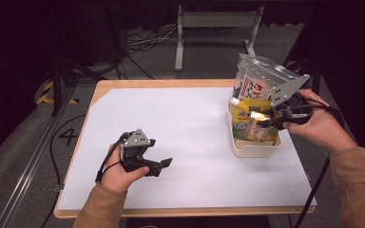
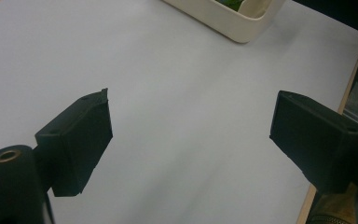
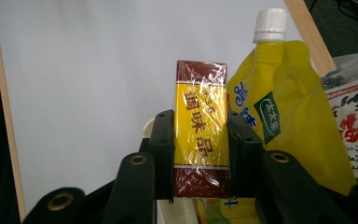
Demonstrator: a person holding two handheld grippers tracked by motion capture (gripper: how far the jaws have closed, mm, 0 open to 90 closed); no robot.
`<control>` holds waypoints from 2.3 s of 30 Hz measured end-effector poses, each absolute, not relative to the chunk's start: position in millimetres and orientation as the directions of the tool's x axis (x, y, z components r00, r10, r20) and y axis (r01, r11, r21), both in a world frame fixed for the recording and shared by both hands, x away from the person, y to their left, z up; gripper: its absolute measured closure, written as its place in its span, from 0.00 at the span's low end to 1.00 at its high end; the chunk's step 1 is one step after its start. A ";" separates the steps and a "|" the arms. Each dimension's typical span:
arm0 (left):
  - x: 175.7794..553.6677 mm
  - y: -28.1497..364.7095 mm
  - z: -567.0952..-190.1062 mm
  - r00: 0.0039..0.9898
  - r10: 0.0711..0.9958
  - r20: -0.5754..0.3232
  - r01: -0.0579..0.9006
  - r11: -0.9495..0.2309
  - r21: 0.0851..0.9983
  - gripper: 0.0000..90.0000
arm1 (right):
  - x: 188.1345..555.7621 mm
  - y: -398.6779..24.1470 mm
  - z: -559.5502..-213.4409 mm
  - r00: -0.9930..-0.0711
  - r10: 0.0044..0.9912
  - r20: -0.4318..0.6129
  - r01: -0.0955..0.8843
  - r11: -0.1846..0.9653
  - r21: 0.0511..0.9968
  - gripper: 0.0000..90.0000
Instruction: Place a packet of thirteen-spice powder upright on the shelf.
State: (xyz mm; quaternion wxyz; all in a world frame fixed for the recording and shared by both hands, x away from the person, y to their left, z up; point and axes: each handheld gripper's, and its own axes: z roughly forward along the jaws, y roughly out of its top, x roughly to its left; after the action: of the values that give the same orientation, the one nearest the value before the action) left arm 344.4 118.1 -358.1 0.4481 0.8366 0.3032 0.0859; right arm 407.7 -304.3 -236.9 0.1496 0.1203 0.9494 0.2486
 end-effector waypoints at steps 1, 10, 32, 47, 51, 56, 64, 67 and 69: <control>344.5 117.9 -358.3 0.803 0.583 -0.127 0.428 -0.416 0.802 0.15 | 408.1 -304.5 -238.3 -0.928 0.298 -0.224 0.151 0.850 0.505 0.76; 344.7 117.5 -358.8 0.804 0.581 -0.127 0.428 -0.418 0.801 0.15 | 412.6 -307.8 -248.7 -0.938 0.280 -0.203 0.149 0.856 0.495 0.76; 345.1 117.5 -359.5 0.806 0.576 -0.136 0.435 -0.420 0.797 0.14 | 418.4 -307.1 -260.5 -0.963 0.238 -0.129 0.150 0.865 0.478 0.76; 345.4 117.7 -359.9 0.805 0.577 -0.138 0.437 -0.419 0.796 0.14 | 416.7 -305.0 -261.0 -0.973 0.194 -0.121 0.114 0.872 0.476 0.76; 345.5 117.9 -359.9 0.805 0.576 -0.139 0.438 -0.420 0.795 0.14 | 416.7 -305.4 -260.0 -0.975 0.187 -0.119 0.108 0.869 0.484 0.76; 345.8 117.5 -360.3 0.805 0.578 -0.138 0.437 -0.419 0.796 0.14 | 417.1 -300.6 -263.3 -0.979 0.170 -0.117 0.096 0.878 0.468 0.76; 345.5 118.7 -360.0 0.805 0.577 -0.138 0.437 -0.418 0.796 0.14 | 419.5 -296.6 -274.7 -0.979 0.166 -0.119 0.098 0.891 0.443 0.76; 345.5 118.7 -360.2 0.804 0.578 -0.140 0.438 -0.418 0.796 0.14 | 420.0 -296.1 -278.8 -0.978 0.168 -0.127 0.098 0.897 0.432 0.76; 345.6 118.7 -360.3 0.803 0.578 -0.144 0.441 -0.416 0.795 0.14 | 420.6 -295.9 -281.8 -0.977 0.172 -0.127 0.102 0.898 0.428 0.76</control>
State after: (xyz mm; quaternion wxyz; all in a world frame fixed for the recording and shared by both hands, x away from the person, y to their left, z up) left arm 345.6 118.7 -360.3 0.4469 0.8378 0.3041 0.0765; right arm 420.6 -295.9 -281.8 0.0812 0.0706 0.9708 0.2143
